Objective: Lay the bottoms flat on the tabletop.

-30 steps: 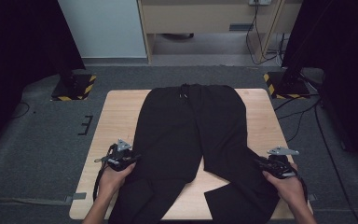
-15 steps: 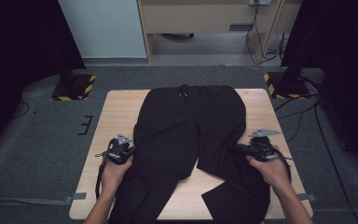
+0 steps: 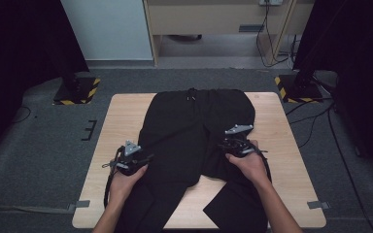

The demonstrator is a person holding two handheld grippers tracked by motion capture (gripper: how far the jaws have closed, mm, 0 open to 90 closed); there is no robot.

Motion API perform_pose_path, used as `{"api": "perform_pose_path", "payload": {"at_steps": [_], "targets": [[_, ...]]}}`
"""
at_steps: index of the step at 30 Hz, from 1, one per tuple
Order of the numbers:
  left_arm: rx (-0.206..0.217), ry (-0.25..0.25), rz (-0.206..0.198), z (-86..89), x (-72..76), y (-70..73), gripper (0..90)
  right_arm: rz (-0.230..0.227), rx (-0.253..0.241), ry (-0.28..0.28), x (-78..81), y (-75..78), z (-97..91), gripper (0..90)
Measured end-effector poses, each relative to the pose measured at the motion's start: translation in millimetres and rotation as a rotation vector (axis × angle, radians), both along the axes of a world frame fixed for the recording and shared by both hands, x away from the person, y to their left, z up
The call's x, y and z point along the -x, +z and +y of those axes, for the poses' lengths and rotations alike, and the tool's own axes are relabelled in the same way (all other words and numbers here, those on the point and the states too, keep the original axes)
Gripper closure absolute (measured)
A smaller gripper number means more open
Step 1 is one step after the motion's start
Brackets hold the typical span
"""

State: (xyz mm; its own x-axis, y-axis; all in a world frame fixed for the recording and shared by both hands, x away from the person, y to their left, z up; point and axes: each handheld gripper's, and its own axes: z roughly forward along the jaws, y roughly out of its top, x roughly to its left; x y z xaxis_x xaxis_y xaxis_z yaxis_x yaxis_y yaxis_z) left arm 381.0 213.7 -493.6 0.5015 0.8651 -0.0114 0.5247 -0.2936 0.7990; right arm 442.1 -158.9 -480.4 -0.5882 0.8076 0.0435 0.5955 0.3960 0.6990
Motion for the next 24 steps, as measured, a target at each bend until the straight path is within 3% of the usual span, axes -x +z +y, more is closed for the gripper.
{"api": "perform_pose_path", "payload": {"at_steps": [4, 7, 10, 14, 17, 21, 23, 24], "targets": [[0.018, -0.123, 0.018, -37.6, 4.8, 2.5, 40.5, -0.044, 0.007, 0.004, 22.2, 7.4, -28.2, 38.9], [0.026, -0.209, 0.036, -67.6, 8.0, -1.3, 38.8, -0.042, -0.019, -0.006, 36.3, 6.1, -50.1, 31.7], [0.035, -0.290, 0.068, -95.8, 10.8, -6.2, 39.1, -0.037, -0.063, -0.005, 47.2, 0.5, -68.8, 45.6], [0.036, -0.320, 0.095, -120.6, 7.0, -10.4, 39.1, -0.028, -0.082, 0.014, 52.3, -9.6, -80.1, 64.2], [0.061, -0.334, 0.114, -136.8, 1.2, -12.0, 41.0, 0.000, -0.091, 0.032, 51.1, -15.2, -76.9, 64.3], [0.022, -0.347, 0.132, -154.9, -3.9, -15.5, 41.9, 0.019, -0.140, 0.059, 50.8, -19.4, -66.9, 53.6], [-0.002, -0.346, 0.138, -161.9, -6.1, -19.1, 43.5, 0.025, -0.150, 0.082, 50.9, -20.4, -61.8, 53.2], [-0.010, -0.346, 0.143, -165.0, -7.1, -21.0, 44.4, 0.035, -0.152, 0.088, 51.2, -20.6, -59.2, 58.1]]}}
